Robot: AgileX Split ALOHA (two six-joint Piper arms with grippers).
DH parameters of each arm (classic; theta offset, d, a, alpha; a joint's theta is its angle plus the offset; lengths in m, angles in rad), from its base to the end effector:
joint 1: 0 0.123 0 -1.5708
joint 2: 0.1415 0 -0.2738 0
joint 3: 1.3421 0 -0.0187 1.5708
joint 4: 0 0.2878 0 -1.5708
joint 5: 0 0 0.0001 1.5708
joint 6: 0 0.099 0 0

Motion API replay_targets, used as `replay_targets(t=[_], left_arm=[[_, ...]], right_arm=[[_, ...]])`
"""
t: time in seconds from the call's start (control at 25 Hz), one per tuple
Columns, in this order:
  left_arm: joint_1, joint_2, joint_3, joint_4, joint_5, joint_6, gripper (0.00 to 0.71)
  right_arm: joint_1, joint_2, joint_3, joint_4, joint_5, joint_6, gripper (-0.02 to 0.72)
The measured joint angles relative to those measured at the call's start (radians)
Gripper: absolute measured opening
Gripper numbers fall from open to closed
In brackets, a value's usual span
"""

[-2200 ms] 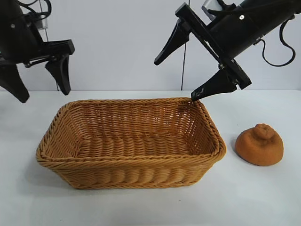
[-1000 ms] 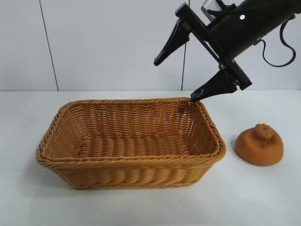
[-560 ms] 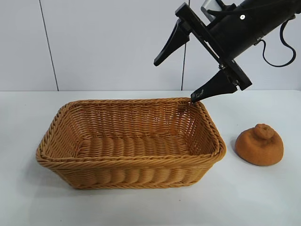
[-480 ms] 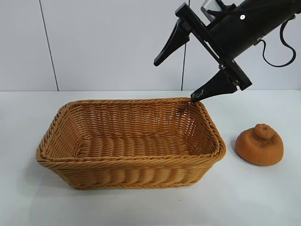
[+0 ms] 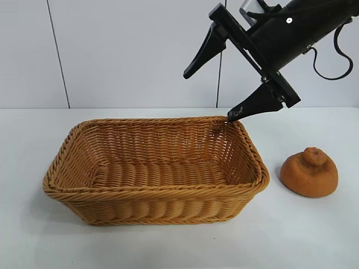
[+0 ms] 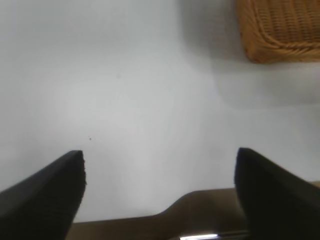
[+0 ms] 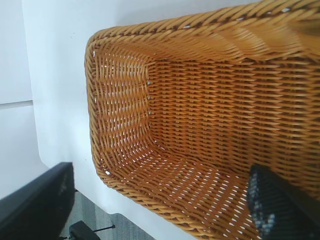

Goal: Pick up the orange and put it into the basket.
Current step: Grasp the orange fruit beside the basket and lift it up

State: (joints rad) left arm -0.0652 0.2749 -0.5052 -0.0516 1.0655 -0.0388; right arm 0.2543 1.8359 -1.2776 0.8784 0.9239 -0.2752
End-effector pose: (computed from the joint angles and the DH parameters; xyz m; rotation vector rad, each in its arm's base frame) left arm 0.0892 -0.0103 0.2741 0.0245 2.3201 -0.1176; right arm 0.3751 0.1604 0.1885 -0.0545 2.7739 1.0736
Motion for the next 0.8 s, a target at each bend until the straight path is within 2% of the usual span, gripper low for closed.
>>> replay_targets(t=[0.28,0.44,0.56,0.64,0.8], left_arm=[[0.000,-0.212,0.001,0.000,0.000,0.000,0.582],[0.000,-0.278,0.001,0.000,0.000,0.000,0.582],[0.000,-0.279,0.003,0.000,0.000,0.000,0.582],[0.000,-0.279,0.003,0.000,0.000,0.000,0.582],[0.000,-0.279,0.003,0.000,0.000,0.000,0.582]], right_arm=[[0.000,-0.027,0.000,-0.011,0.015,0.000,0.641],[0.000,-0.050,-0.002,-0.070,0.033,0.010,0.641],[0.000,-0.065,-0.011,-0.191,0.047,0.056,0.641],[0.000,-0.069,-0.041,-0.325,0.077,0.128,0.641],[0.000,-0.070,-0.113,-0.620,0.186,0.275,0.641]])
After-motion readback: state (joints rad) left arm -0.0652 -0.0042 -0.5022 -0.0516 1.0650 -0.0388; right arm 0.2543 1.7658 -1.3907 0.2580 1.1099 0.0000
